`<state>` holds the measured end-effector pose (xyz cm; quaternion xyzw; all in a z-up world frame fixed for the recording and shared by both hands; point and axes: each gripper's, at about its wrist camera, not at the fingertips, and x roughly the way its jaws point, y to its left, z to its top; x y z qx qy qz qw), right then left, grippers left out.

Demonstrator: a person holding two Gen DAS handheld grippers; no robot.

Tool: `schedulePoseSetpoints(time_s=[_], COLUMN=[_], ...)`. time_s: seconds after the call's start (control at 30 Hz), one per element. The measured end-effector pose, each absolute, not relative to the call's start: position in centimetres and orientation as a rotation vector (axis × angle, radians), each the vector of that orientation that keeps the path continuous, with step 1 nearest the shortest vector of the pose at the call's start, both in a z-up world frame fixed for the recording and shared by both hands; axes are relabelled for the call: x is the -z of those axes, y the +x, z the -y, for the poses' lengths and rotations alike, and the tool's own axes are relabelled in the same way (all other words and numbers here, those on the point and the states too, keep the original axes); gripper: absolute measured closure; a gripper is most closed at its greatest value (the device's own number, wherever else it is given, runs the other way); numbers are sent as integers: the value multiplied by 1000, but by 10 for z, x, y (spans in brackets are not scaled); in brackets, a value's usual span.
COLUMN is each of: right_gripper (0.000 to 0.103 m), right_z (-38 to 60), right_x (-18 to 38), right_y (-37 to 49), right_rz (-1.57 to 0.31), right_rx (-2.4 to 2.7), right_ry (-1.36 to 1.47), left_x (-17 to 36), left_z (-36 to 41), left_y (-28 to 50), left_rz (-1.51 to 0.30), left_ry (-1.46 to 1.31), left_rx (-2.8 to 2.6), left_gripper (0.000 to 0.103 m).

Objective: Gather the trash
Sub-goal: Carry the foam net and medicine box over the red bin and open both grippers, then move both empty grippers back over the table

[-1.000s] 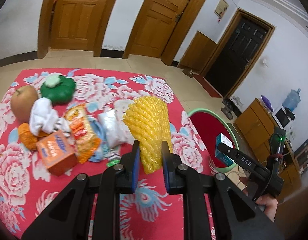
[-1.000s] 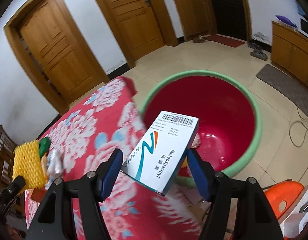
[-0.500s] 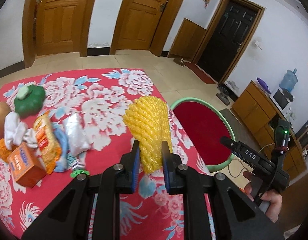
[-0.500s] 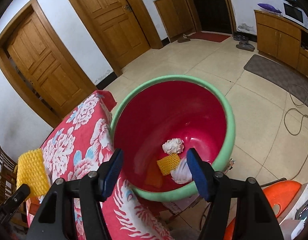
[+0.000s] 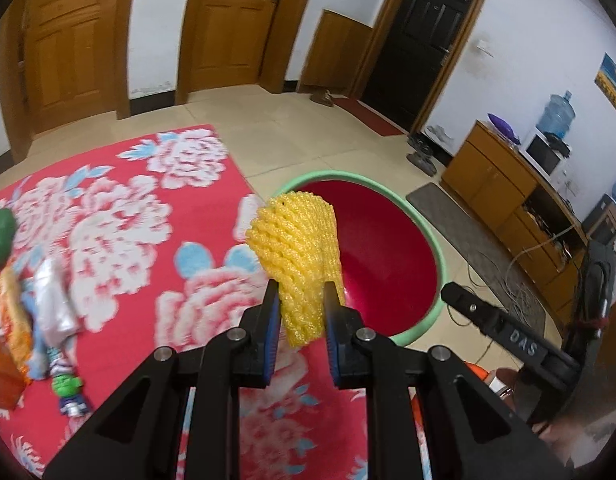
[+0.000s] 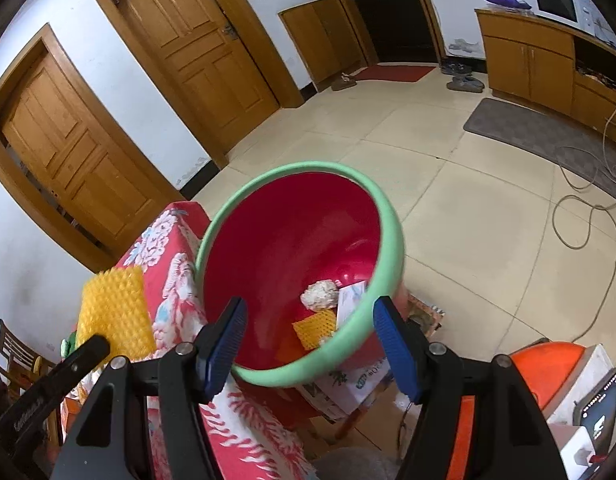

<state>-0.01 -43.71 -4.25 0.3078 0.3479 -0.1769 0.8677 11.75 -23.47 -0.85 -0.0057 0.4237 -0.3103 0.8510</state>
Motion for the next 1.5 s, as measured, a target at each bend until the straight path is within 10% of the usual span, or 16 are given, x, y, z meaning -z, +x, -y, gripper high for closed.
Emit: schedulePoseSetpoints(time_s=[0.3,0.57,1.5], right_gripper=[34,34,28], right_z=[448,451,401], right_x=[50,55,19], right_y=[-13,-17,-32], right_rz=[-725,-724,-708], right_rx=[387,386,269], right_ry=[683,704,639], left_x=[19,24,-7], left_z=[282,288,173], left_y=[135,136,99], left_rz=[-898,-908,-828], left_ry=[52,69,33], left_rx=[686,667,404], left_gripper=[82,50,40])
